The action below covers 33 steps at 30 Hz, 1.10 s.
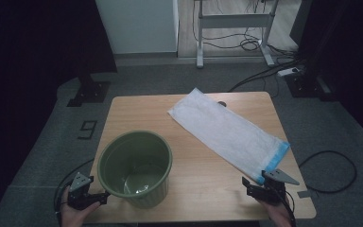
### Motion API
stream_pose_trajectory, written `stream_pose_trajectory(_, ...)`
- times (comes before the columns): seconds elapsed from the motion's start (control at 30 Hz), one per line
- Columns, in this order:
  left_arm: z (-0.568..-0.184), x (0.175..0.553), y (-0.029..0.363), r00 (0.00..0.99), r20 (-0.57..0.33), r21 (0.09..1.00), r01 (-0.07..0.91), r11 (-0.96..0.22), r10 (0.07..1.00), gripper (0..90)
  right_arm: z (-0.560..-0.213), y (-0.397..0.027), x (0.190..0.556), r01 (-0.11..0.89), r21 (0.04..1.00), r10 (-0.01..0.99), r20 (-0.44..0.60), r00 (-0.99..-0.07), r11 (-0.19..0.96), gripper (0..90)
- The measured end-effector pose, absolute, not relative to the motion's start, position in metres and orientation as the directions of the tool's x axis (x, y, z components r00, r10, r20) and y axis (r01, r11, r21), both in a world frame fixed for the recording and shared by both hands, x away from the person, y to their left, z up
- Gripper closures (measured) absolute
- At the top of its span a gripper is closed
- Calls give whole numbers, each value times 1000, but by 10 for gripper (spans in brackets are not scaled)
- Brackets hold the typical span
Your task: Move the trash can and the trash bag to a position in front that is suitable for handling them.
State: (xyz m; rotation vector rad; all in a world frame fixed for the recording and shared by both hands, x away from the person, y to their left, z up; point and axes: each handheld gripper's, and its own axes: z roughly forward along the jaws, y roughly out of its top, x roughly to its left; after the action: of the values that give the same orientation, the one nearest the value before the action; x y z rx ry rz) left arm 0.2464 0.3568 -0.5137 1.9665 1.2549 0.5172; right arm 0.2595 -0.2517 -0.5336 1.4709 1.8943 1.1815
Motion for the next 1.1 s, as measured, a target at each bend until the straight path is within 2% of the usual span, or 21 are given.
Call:
stream_pose_trajectory(0.4,-513,233,351,555,-54,782,540,-311,830,38,-538,-251,261,542,837,940,126,-318,71,138)
stream_pose_trajectory(0.63,-508,226,333,693,-44,793,463,-397,720,39,-538,-254,262,544,837,942,134,-307,59,138)
stream_pose_trajectory(0.73,-508,225,326,723,-44,787,450,-422,689,38,-538,-253,262,543,838,942,135,-308,57,138)
stream_pose_trajectory(0.9,-506,228,307,765,-27,767,429,-477,644,15,-538,-250,261,541,838,937,126,-326,75,138)
stream_pose_trajectory(1.1,-506,232,297,776,-27,768,420,-483,630,30,-540,-249,260,543,836,933,128,-337,81,138)
